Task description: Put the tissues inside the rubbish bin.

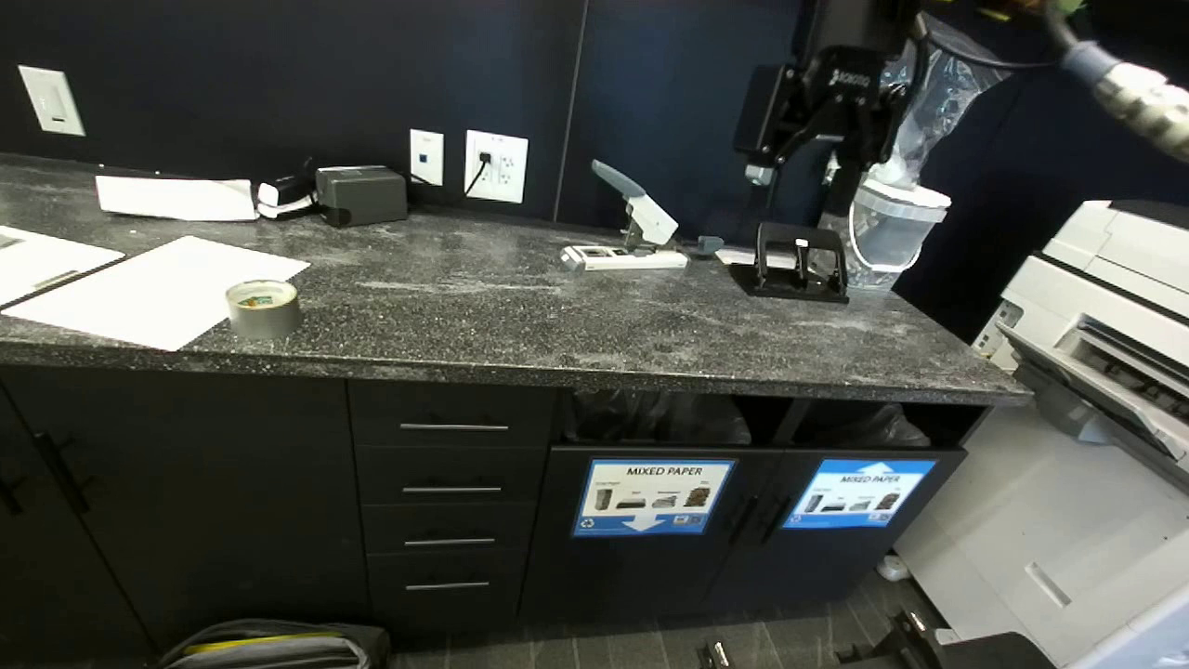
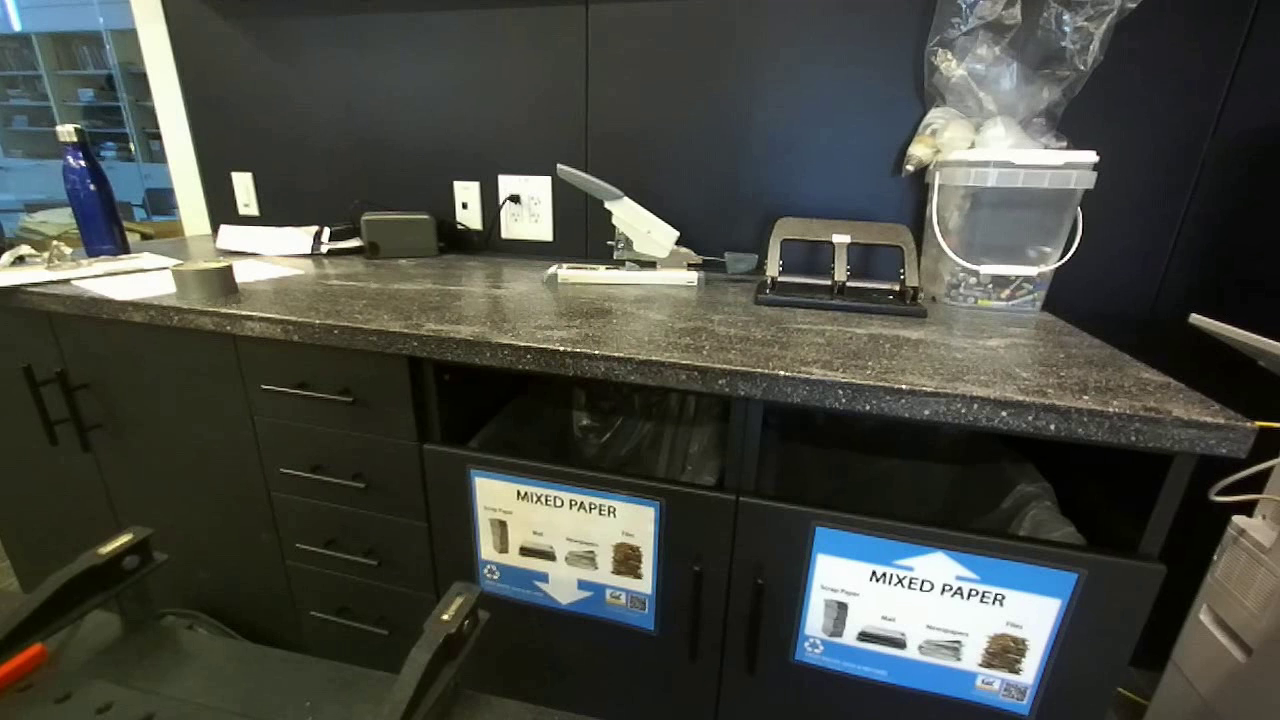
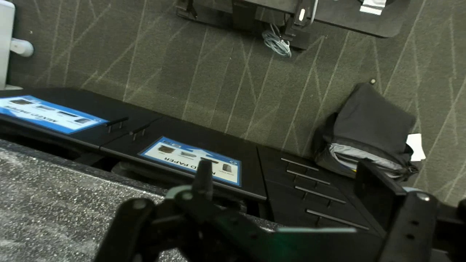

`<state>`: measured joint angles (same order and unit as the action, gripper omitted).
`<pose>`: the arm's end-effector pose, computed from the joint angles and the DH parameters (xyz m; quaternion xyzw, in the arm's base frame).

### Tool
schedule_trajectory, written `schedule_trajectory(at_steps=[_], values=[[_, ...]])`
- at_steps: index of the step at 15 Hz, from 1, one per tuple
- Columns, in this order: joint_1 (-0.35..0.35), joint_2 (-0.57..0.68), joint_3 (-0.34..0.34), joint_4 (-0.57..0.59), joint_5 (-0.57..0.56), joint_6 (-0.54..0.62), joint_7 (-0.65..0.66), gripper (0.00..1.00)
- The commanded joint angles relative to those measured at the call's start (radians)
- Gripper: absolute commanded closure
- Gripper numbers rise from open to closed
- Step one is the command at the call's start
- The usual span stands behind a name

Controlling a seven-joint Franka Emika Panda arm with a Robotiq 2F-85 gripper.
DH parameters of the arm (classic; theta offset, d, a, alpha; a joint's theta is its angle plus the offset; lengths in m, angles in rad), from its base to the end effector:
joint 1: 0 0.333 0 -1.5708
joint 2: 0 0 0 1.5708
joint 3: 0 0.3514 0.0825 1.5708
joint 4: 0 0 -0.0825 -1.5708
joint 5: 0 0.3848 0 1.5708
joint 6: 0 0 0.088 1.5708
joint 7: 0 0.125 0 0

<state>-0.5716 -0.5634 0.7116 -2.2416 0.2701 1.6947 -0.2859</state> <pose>0.3854 0.1271 0.5269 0.9882 0.1395 -0.0497 0.0395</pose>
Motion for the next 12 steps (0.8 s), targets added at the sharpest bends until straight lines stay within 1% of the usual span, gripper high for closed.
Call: schedule_trajectory(at_steps=[1,2,3,4,7,12], values=[[0.27,0.085,-0.213,-0.008,-0.138,0.026,0.123,0.0],[0.345,0.088,-0.285,-0.011,-0.17,0.021,0.142,0.0],[0.392,0.093,-0.326,-0.014,-0.185,0.017,0.155,0.0],[0.415,0.101,-0.342,-0.017,-0.188,0.017,0.163,0.0],[0.426,0.129,-0.342,-0.018,-0.189,0.028,0.173,0.0],[0.427,0.131,-0.343,-0.018,-0.19,0.029,0.175,0.0]])
